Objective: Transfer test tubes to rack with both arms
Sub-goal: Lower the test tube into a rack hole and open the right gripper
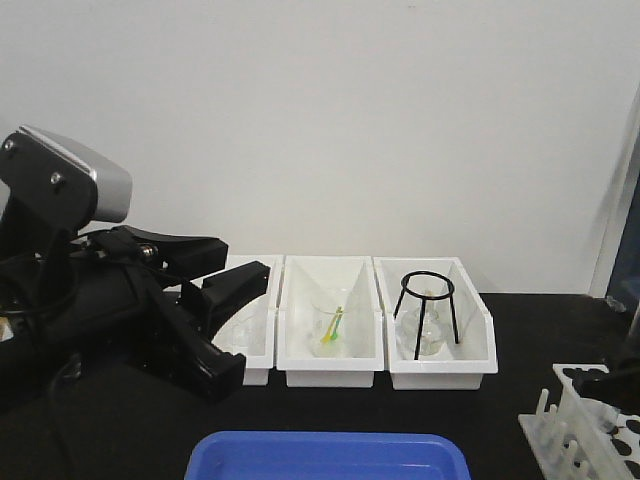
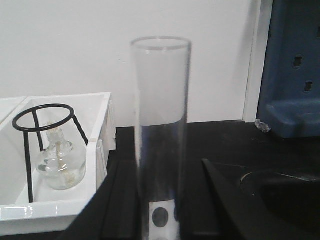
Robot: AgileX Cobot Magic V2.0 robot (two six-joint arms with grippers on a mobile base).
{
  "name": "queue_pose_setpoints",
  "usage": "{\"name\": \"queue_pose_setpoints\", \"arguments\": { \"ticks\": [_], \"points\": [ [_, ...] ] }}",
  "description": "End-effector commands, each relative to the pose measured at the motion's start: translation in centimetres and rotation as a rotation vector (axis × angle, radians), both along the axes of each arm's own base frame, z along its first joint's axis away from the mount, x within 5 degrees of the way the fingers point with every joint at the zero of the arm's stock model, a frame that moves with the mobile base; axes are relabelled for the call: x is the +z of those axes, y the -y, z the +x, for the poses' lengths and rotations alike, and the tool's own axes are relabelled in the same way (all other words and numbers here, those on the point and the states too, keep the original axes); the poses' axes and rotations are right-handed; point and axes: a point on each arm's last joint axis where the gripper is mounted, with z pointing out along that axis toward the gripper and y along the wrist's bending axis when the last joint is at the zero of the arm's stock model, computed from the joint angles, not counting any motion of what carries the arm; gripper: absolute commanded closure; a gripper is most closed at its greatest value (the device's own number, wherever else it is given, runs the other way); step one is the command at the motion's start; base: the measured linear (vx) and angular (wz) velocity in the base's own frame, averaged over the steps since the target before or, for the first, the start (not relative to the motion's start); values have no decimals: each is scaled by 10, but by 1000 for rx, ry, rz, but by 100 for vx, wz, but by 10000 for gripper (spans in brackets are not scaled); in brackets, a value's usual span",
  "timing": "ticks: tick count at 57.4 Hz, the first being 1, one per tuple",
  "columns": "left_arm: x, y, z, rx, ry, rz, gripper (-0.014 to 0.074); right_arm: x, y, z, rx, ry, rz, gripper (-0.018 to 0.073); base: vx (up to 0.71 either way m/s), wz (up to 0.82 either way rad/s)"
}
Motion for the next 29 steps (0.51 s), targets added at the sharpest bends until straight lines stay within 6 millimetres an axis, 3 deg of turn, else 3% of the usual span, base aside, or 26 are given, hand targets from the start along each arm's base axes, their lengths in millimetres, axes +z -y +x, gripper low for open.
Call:
{"name": "queue_pose_setpoints", "arguments": {
  "ticks": [1,16,29],
  "points": [
    [23,-6,-4,20,94,-84,220,25,2,3,-1,158,-22,566,0,0],
    [23,-6,-4,20,94,-83,220,21,3,3,-6,130,-18,566,0,0],
    [23,-6,-4,20,94,-83,220,1,4,10,-6,67,-7,566,0,0]
  ]
}}
